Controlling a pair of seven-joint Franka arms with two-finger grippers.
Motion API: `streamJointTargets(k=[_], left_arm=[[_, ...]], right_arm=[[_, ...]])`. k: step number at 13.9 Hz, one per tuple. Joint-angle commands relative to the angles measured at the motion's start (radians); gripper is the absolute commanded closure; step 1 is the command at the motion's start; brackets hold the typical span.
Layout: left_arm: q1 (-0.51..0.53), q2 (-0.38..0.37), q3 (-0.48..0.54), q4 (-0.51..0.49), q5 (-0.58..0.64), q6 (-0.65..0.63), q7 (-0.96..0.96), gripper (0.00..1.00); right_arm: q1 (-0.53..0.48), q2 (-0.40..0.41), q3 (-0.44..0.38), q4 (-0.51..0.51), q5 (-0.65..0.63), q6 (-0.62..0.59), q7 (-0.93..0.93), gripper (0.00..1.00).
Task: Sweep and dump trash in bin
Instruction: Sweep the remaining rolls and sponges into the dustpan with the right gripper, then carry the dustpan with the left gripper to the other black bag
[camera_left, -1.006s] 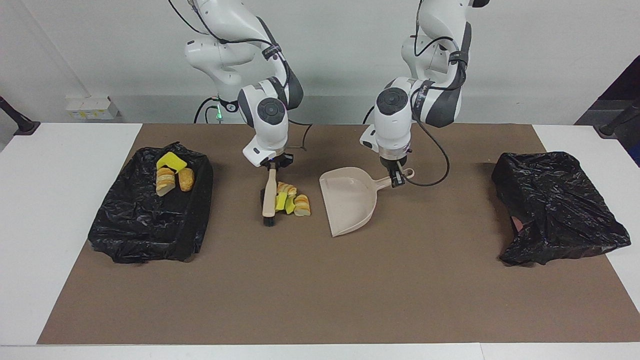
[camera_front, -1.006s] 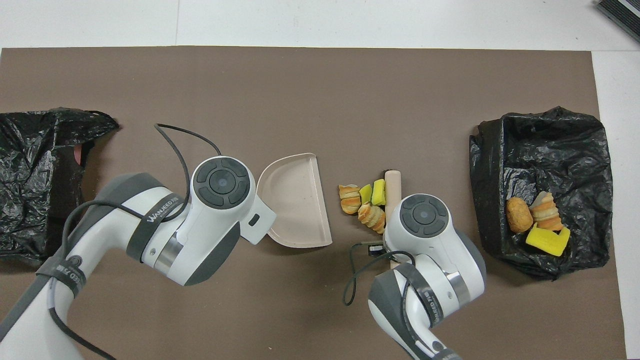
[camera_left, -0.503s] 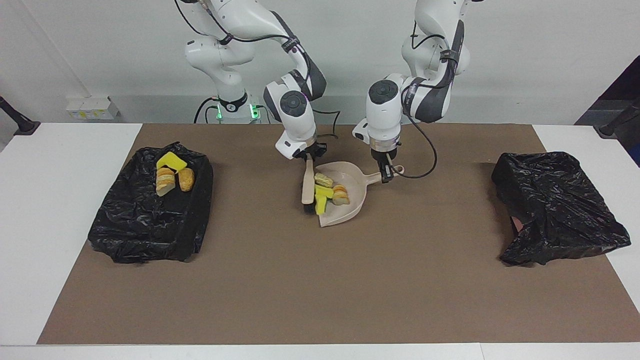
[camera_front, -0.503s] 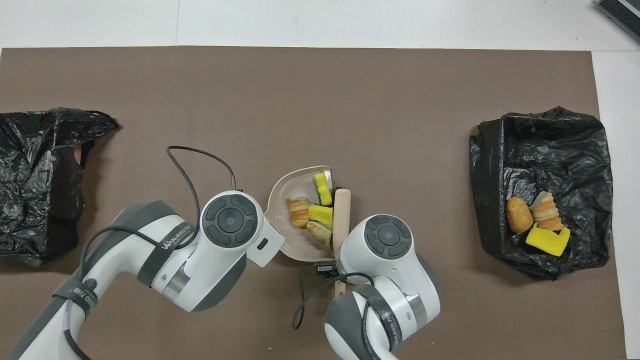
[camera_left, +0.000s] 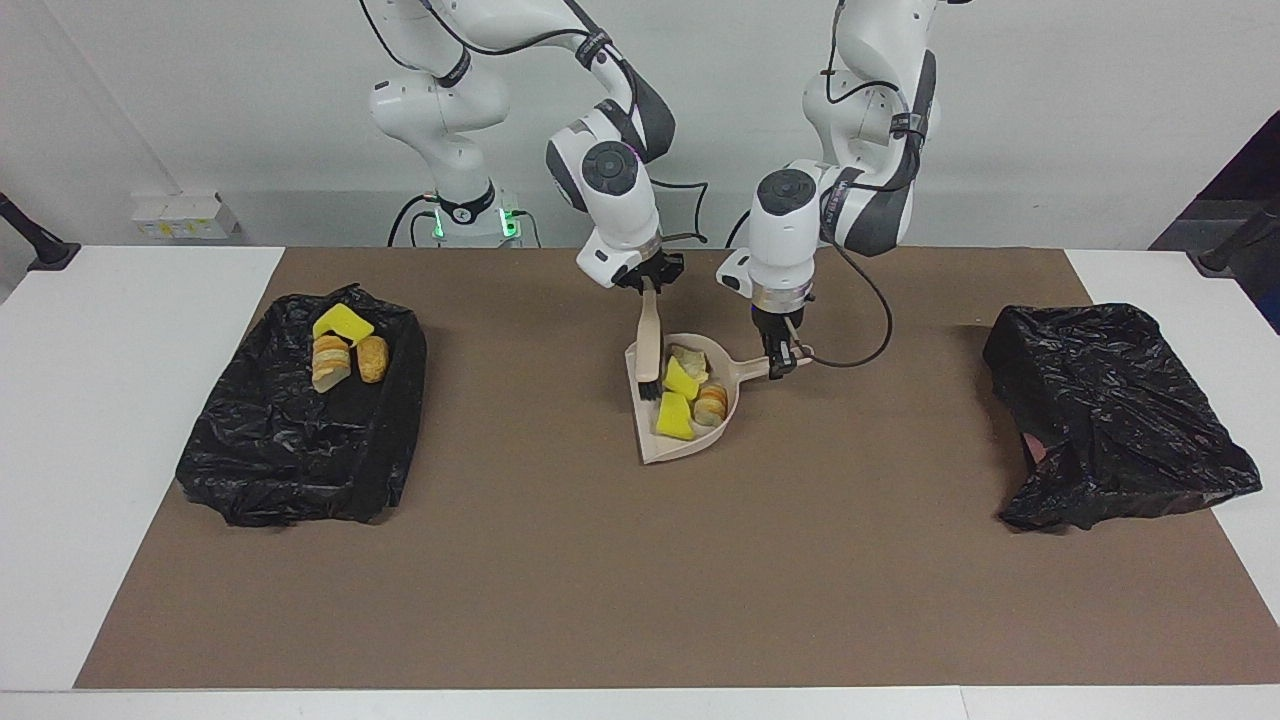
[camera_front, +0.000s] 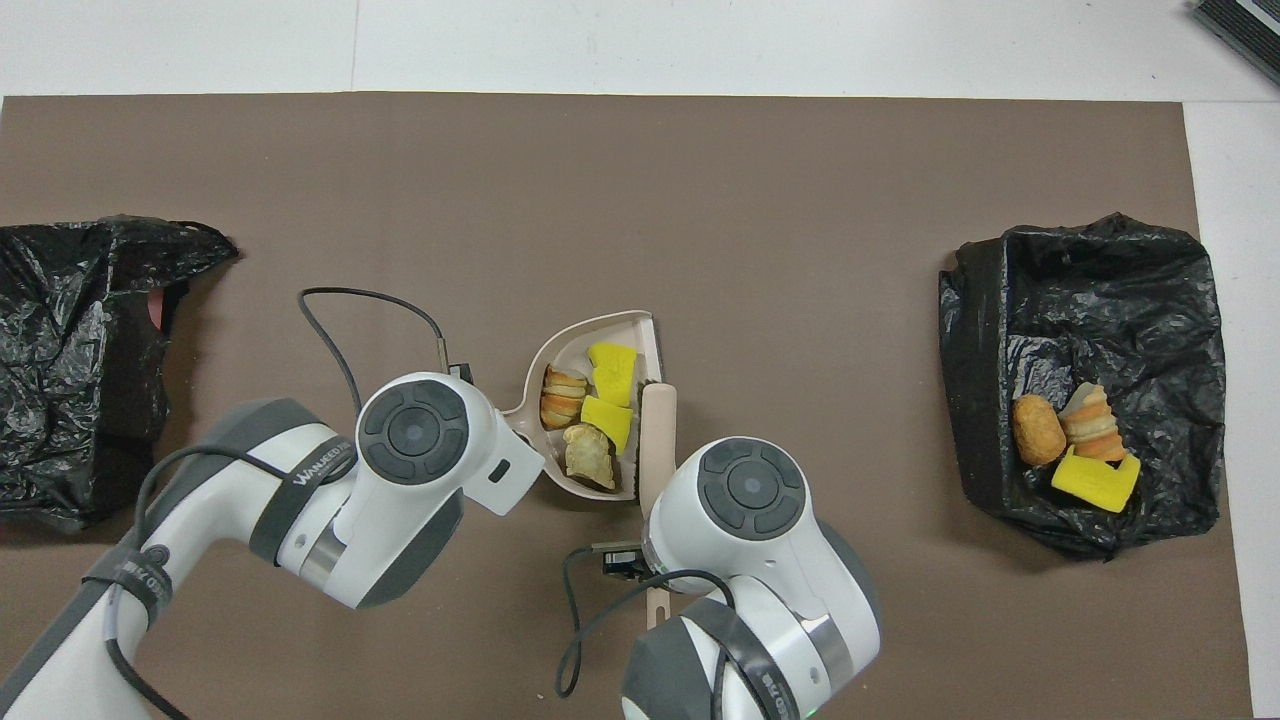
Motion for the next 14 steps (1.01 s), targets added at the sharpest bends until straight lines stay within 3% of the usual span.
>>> streamJointTargets(k=[1, 5, 7, 10, 14], left_arm=[[0.067, 0.026, 0.000, 0.022, -0.114, 0.031, 0.131, 1.00], [0.177, 0.059, 0.000, 0.109, -0.216, -0.005, 0.306, 1.00], [0.226, 0.096, 0.000, 0.232, -0.239, -0.140, 0.375, 1.00], [0.323, 0.145, 0.002, 0.415, -0.273, -0.330, 0.432, 1.00], [0.456, 0.144, 0.002, 0.530, -0.270, -0.469, 0.558, 1.00]], right_arm=[[-0.007, -0.052, 0.011, 0.037, -0.083, -0.159, 0.014, 1.00], [-0.001, -0.095, 0.085, 0.042, -0.112, -0.229, 0.133, 1.00], [-0.001, -0.100, 0.120, 0.033, -0.085, -0.218, 0.160, 1.00], [0.002, -0.036, 0.145, 0.025, -0.008, -0.151, 0.155, 1.00], [0.024, 0.038, 0.169, 0.002, -0.014, -0.033, 0.172, 1.00]])
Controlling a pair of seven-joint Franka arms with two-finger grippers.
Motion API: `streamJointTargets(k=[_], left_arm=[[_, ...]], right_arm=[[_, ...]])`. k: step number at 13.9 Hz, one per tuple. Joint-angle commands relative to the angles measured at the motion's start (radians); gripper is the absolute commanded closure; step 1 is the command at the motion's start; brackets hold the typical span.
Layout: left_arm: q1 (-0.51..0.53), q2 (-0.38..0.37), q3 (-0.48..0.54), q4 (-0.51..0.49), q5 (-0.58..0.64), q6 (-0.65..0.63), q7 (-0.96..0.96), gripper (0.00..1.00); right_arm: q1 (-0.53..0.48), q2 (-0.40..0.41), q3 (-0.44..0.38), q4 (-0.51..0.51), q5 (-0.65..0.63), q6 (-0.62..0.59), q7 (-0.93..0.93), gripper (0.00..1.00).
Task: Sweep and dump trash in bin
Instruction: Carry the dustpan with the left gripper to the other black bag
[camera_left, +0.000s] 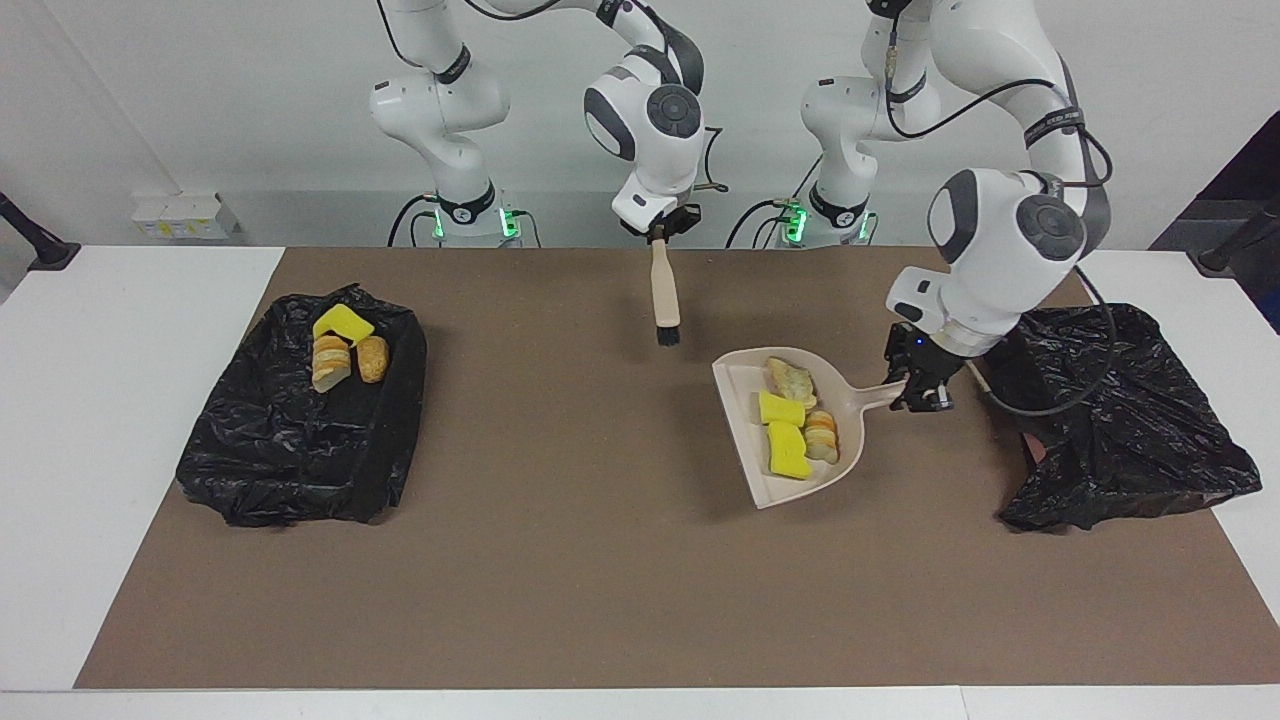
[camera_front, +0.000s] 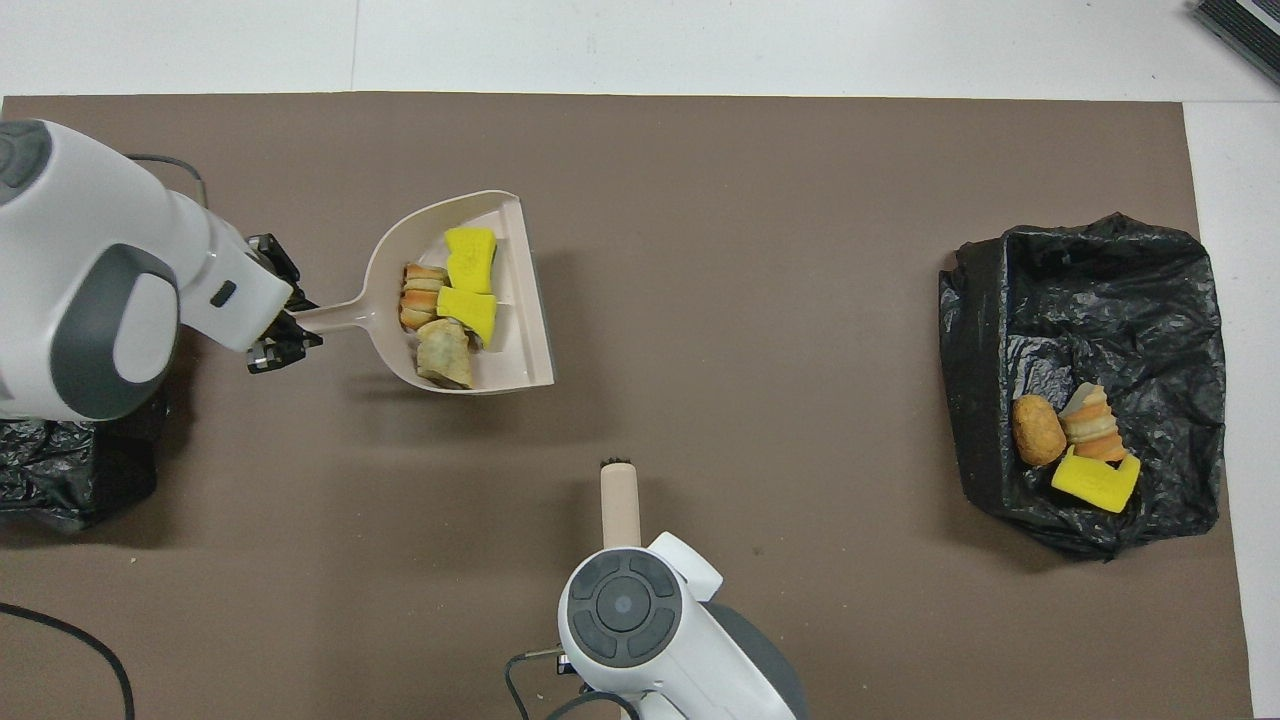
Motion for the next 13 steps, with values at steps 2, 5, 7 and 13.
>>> streamJointTargets(k=[2, 5, 7, 13], left_arm=[[0.140, 0.023, -0.007, 0.138, -0.015, -0.129, 0.128, 1.00], [0.255, 0.026, -0.005, 0.151, -0.010, -0.133, 0.266, 1.00], [0.323, 0.029, -0.001, 0.168, -0.007, -0.140, 0.310, 1.00], [0.487, 0.023, 0.005, 0.167, 0.097, -0.113, 0.480, 1.00]], right_arm=[[-0.001, 0.038, 0.010, -0.010, 0.006, 0.043, 0.031, 1.00], [0.000, 0.078, 0.010, -0.024, -0.046, 0.076, 0.057, 1.00], [-0.001, 0.081, 0.010, -0.032, -0.049, 0.085, 0.049, 1.00], [-0.009, 0.116, 0.008, -0.029, -0.075, 0.094, 0.043, 0.89]])
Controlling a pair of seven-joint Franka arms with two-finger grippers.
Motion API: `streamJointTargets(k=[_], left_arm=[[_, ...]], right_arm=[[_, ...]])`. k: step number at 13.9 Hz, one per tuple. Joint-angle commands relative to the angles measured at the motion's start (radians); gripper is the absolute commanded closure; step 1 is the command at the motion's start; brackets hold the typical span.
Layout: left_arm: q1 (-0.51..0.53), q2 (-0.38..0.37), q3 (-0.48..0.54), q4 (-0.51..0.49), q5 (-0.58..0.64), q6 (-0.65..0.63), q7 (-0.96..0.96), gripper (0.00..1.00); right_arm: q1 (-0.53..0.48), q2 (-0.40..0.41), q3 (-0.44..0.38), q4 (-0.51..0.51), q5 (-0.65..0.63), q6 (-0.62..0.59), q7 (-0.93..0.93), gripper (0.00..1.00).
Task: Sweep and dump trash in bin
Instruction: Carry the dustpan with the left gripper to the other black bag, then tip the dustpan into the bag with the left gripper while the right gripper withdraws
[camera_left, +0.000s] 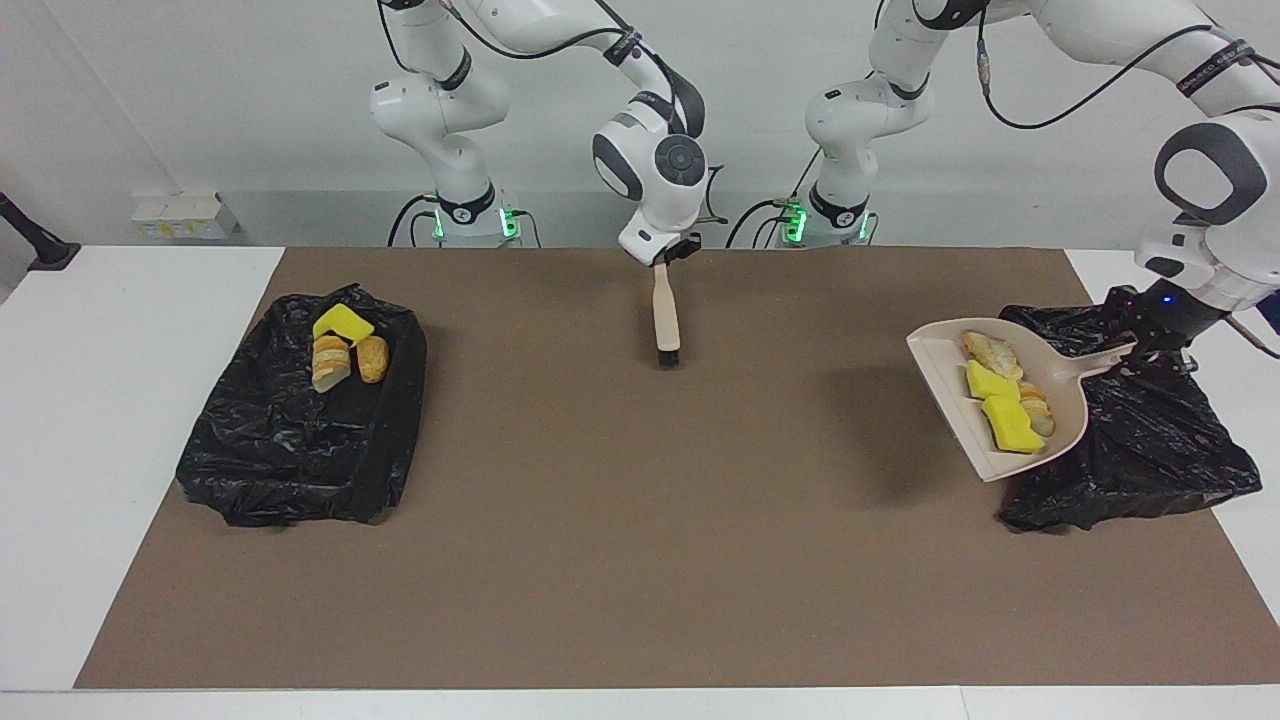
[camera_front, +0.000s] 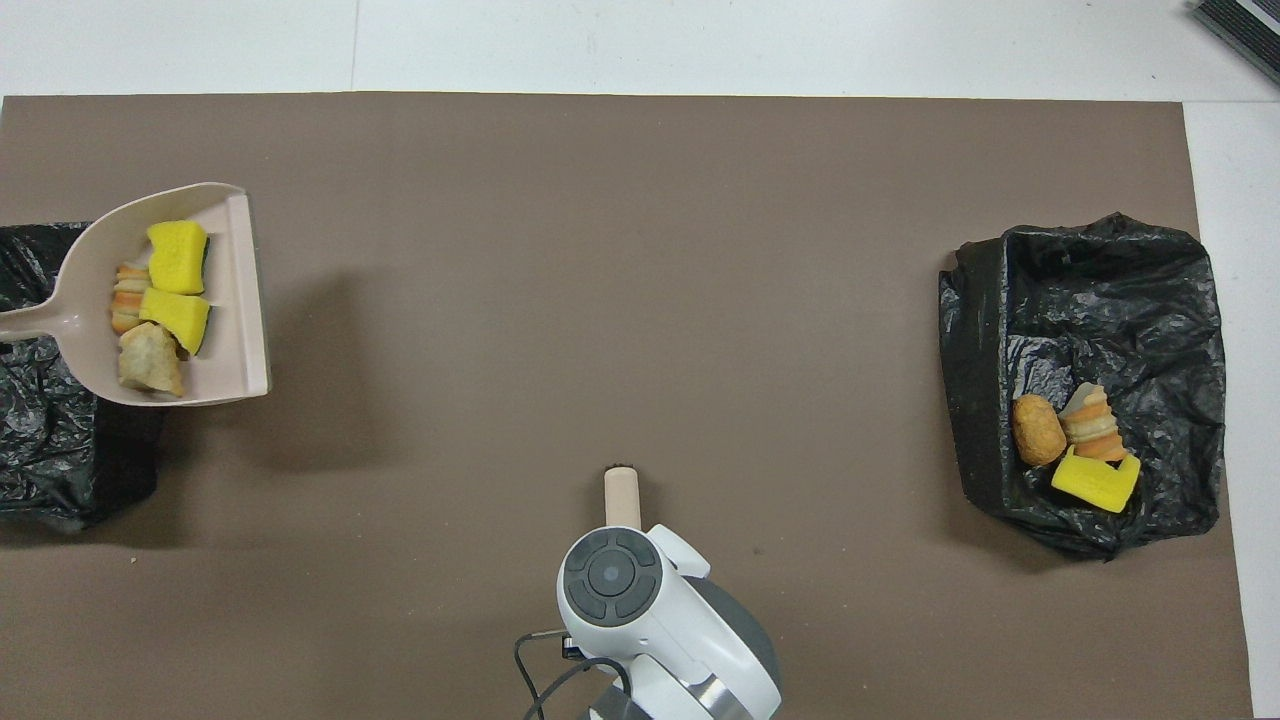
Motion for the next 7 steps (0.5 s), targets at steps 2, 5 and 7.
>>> streamJointTargets(k=[2, 5, 7], left_arm=[[0.122, 0.010, -0.007, 0.032, 0.084, 0.027, 0.167, 1.00], [0.217, 0.017, -0.007, 0.043, 0.166, 0.106, 0.232, 1.00], [0.206, 0.034, -0.009, 0.054, 0.277, 0.161, 0.215, 1.00]], right_arm=[[-0.023, 0.029, 0.009, 0.009, -0.021, 0.031, 0.010, 0.65], [-0.027, 0.043, 0.006, 0.031, -0.026, 0.029, 0.009, 0.16], [-0.027, 0.035, 0.005, 0.049, -0.045, 0.009, 0.010, 0.00]])
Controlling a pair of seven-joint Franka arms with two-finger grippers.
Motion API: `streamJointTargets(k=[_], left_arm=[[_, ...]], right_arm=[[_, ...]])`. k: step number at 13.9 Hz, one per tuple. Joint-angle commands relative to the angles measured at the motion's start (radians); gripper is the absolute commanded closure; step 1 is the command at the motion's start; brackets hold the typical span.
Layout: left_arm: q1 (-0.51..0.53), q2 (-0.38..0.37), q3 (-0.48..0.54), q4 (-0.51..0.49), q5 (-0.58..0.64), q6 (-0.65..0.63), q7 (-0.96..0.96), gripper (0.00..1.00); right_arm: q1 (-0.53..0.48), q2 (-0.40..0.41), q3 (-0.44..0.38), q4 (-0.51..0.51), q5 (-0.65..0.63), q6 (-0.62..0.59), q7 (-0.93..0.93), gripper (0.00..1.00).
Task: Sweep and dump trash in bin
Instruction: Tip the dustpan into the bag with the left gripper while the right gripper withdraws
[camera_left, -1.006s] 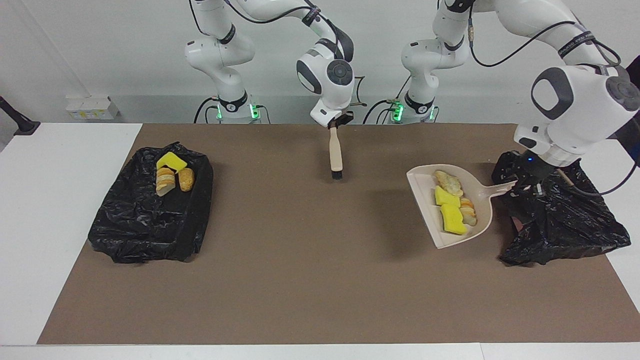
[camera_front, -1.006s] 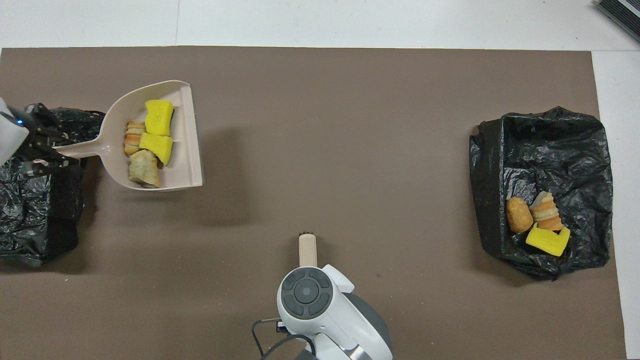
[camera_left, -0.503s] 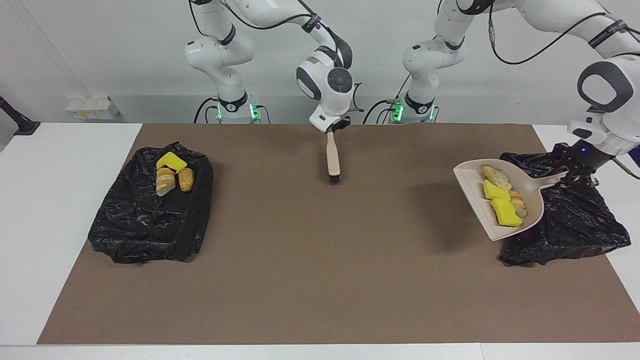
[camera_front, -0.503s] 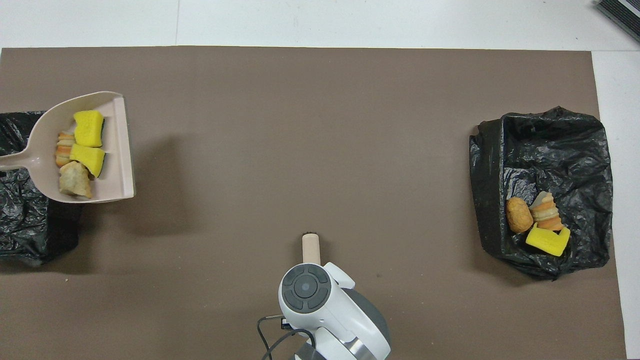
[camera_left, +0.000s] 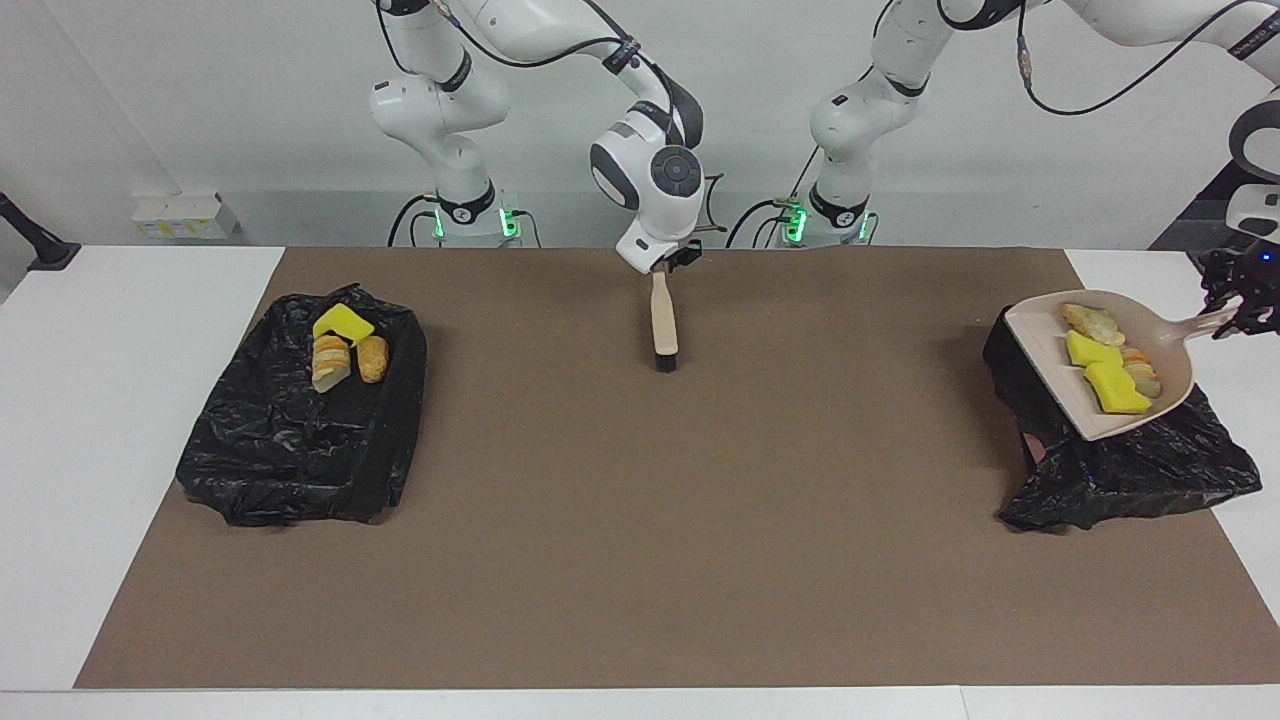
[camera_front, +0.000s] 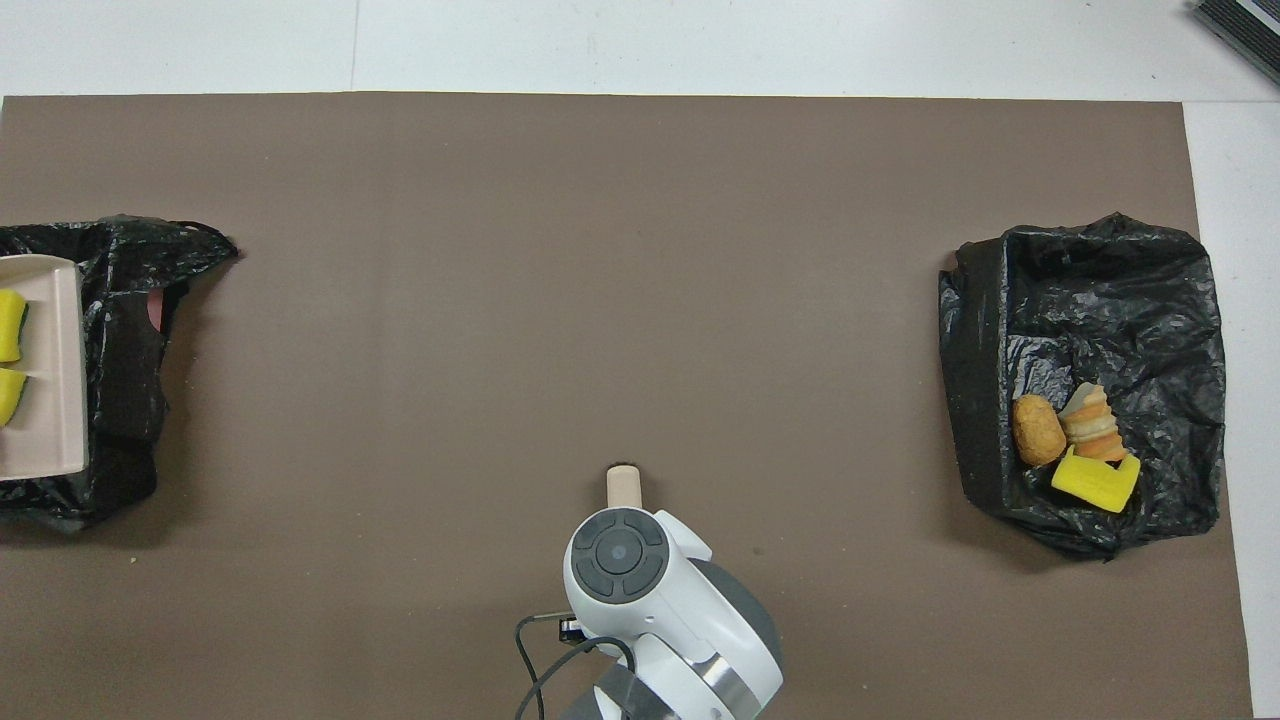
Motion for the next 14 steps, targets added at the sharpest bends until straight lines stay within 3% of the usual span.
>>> streamJointTargets(k=[1, 3, 7, 12, 14], left_arm=[[-0.015, 0.034, -0.014, 0.039, 0.161, 0.070, -0.042, 1.00], [-0.049, 0.030, -0.018, 0.030, 0.308, 0.082, -0.172, 1.00], [-0.164, 0.000, -0.018, -0.025, 0.620, 0.078, -0.280, 1.00], [-0.172, -0.044, -0.018, -0.047, 0.837, 0.084, -0.280, 1.00], [-0.164, -0.076, -0.020, -0.047, 0.840, 0.085, -0.271, 1.00]], right_arm=[[-0.013, -0.004, 0.006, 0.030, -0.043, -0.007, 0.015, 0.00], [-0.033, -0.030, -0.017, 0.036, -0.102, 0.007, 0.014, 0.00], [-0.044, -0.081, -0.208, 0.091, -0.224, 0.004, -0.044, 0.00], [-0.045, -0.102, -0.454, 0.183, -0.307, -0.007, -0.297, 0.00], [-0.045, -0.111, -0.547, 0.241, -0.321, -0.027, -0.362, 0.00]])
